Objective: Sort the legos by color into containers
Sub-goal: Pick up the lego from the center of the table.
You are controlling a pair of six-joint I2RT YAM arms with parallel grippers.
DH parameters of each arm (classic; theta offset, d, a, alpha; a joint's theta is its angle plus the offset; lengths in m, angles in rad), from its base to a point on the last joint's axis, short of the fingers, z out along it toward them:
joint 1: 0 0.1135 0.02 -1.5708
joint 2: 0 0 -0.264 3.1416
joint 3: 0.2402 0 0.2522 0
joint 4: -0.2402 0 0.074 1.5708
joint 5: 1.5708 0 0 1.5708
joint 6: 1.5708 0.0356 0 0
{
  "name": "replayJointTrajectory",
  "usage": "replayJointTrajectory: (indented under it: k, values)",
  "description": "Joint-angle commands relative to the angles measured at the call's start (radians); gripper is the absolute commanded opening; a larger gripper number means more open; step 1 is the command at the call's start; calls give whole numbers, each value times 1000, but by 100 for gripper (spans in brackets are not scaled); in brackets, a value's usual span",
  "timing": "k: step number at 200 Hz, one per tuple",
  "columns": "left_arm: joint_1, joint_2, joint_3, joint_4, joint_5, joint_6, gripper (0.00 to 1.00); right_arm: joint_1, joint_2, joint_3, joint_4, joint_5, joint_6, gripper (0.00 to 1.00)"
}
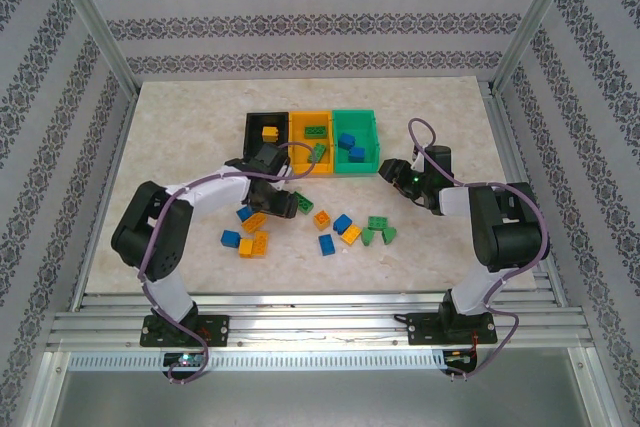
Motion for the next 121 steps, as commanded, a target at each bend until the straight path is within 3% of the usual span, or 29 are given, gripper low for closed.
replayJointTrajectory:
  k: [1,121]
  values:
    - [15,18,26,-55,-9,26,57,-2,-23,-1,-5,-19,-15,52]
    - [14,-50,0,-12,-33,26,40,-6,-19,0,0,-30,-9,53]
